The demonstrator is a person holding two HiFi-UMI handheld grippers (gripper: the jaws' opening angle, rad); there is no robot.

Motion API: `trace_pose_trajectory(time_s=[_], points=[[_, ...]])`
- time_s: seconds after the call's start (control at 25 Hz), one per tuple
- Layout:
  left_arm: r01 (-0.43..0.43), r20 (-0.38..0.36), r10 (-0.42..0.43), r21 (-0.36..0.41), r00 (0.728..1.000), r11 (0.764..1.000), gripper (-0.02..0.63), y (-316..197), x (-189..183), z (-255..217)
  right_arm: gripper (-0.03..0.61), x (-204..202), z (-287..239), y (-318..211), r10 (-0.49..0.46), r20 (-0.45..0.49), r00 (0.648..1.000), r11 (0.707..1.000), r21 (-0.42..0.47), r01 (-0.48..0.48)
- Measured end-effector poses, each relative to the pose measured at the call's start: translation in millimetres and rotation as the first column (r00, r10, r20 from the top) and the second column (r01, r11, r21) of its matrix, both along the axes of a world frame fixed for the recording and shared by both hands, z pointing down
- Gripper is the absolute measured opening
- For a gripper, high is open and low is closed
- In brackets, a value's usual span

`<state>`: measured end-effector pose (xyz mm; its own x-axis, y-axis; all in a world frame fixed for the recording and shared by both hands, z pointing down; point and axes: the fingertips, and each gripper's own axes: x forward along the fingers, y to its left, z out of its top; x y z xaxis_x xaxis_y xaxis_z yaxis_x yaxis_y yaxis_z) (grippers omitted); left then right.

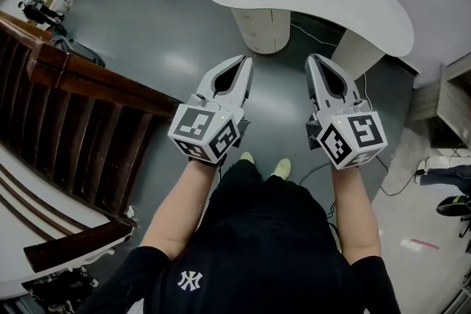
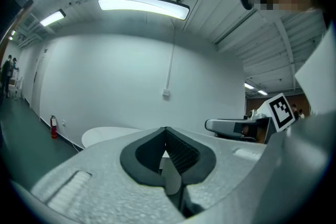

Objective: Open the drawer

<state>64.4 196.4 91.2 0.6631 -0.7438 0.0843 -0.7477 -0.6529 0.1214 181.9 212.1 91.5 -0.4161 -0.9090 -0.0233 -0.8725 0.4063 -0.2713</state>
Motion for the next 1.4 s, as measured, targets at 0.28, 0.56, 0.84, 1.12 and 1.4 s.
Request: trace_pose_trajectory(time_s=[0.28, 0.56, 0.84, 1.12, 1.4], points=[[0.027, 0.011, -0.027, -0.02, 1.0, 0.999, 0.009, -12, -8, 14, 0.014, -8, 11, -18, -0.029, 0.018, 0.999, 0.999, -0.027, 0.03], [0.011, 0.015, -0.011, -0.038, 1.0, 0.999, 0.009, -47, -15, 30, 0.014, -31, 24, -57, -0.045, -0.017, 0.999, 0.997, -0.056, 0.044], [-0.014, 0.007, 0.015, -0.066, 1.0, 0.998, 0.009, -119, -38, 58, 0.014, -76, 38, -123, -0.091, -0.029, 0.995, 0.995, -0.045, 0.09], [-0.039, 0.035, 0.042, -0.079, 0.999, 0.996, 0.009, -198, -74, 95, 0.014, -123, 70, -202, -0.042, -0.072, 0.997, 0.993, -0.113, 0.034], [-0.08, 0.046, 0.083, -0.072, 0.995, 0.994, 0.009, -261, -92, 139, 0.014, -159, 103, -260, -0.041, -0.12, 0.992, 0.993, -0.114, 0.027]])
